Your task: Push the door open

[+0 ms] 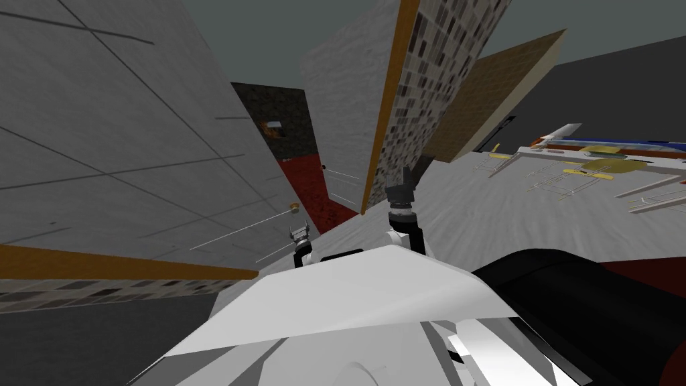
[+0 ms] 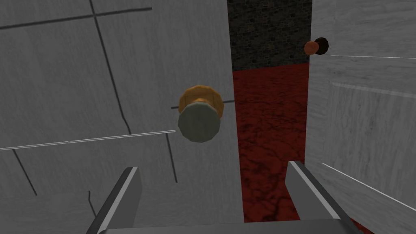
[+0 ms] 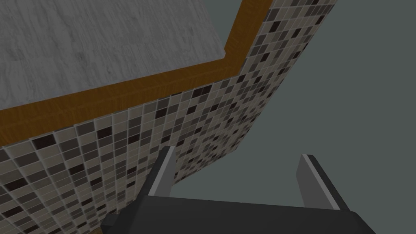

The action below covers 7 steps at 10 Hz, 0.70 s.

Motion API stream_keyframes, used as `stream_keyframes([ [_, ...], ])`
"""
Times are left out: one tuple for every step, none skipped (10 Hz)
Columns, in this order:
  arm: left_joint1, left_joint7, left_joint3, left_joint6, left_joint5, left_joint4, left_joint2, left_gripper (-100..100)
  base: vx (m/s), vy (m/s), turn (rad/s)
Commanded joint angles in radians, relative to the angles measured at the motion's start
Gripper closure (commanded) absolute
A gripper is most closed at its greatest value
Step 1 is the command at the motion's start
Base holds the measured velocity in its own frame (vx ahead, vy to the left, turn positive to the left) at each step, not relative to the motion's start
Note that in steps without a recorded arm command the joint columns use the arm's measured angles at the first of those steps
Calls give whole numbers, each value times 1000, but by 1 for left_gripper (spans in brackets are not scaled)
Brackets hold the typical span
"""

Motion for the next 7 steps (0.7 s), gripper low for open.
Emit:
stream_keyframes([
  [-8,24,-4,-7,18,28,-3,-100,24,129,-179],
  [-14,38,-8,-13,29,48,-8,-100,30,129,-119],
  [-20,52,-12,-19,40,68,-13,-100,53,143,-127],
  [-23,59,-13,-22,46,79,-15,-100,45,113,-88],
  [-29,73,-17,-28,57,99,-21,-100,32,90,-96],
  [-25,65,-15,-25,50,88,-17,-100,14,43,-23],
  [-27,73,-13,-28,53,94,4,-100,112,52,-27],
])
